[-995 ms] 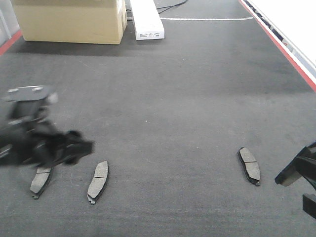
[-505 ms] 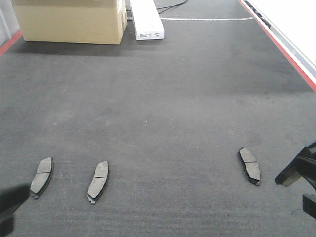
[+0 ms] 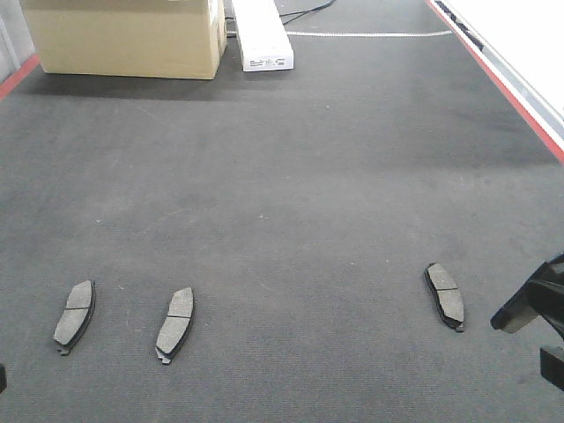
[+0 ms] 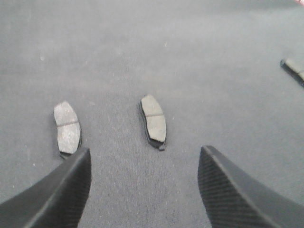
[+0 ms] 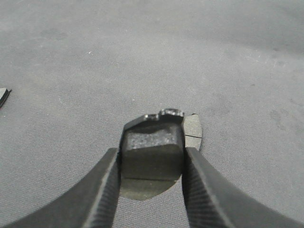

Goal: Move and align brake pads A on conveyor
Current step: 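Open the left gripper and lift it away from the pad, then lower the right gripper's pad onto the belt beside the other placed pad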

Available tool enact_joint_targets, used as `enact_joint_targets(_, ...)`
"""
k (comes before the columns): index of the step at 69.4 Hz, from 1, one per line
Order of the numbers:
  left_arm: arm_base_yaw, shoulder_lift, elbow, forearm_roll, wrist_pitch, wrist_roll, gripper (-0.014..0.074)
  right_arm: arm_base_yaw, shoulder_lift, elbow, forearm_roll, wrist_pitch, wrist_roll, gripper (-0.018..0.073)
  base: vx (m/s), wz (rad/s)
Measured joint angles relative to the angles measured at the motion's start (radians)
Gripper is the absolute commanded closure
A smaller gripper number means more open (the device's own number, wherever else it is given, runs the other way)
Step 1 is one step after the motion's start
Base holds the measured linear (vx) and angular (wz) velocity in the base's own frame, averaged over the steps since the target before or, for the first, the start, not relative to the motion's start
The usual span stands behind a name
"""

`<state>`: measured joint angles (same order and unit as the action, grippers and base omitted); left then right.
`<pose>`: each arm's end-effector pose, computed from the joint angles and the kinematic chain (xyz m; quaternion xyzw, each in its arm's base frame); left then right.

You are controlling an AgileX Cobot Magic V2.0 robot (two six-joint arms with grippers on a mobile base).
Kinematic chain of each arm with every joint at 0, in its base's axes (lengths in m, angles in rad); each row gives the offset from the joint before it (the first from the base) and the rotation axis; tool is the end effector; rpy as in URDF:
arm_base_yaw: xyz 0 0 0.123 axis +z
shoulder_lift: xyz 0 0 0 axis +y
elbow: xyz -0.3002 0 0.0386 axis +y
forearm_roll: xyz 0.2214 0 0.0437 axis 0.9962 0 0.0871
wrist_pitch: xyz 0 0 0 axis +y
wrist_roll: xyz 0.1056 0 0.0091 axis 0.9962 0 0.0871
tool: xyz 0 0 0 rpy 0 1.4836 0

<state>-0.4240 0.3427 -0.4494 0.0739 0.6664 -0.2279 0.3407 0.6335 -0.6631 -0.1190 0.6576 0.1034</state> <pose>0.0384 -0.0120 0.2791 0.0962 0.8470 -0.1342 0.5052 0.0890 0.0234 0.3278 -0.1257 0.8599 0.0548 0.4917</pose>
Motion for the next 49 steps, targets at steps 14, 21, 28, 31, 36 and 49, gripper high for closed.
enact_joint_targets(14, 0.0, -0.007, 0.0, 0.0, 0.022, 0.001, 0.0136, 0.0, 0.0, 0.0, 0.0, 0.0, 0.0, 0.0564, 0.0, 0.0)
enact_joint_targets(21, 0.0, -0.007, 0.0, 0.001, 0.022, 0.001, 0.0136, 0.0, 0.0, 0.0, 0.005, 0.001, 0.006, 0.0564, 0.0, 0.0)
enact_joint_targets(28, 0.0, -0.007, 0.0, 0.001, 0.022, 0.001, 0.0136, 0.0, 0.005, 0.0, 0.032, 0.017, 0.007, 0.0562, 0.0, 0.0)
enact_joint_targets(31, 0.0, -0.007, 0.0, 0.001, 0.022, 0.001, 0.0136, 0.0, 0.017, -0.001, 0.049, 0.024, 0.003, 0.0561, 0.0, 0.0)
enact_joint_targets(36, 0.0, -0.007, 0.0, 0.001, 0.022, 0.001, 0.0136, 0.0, 0.051, -0.008, 0.091, 0.037, -0.01, 0.056, 0.0, 0.0)
enact_joint_targets(49, 0.0, -0.007, 0.0, 0.001, 0.022, 0.001, 0.0136, 0.0, 0.238, -0.069, 0.201, 0.1, -0.103, 0.0559, 0.0, 0.0)
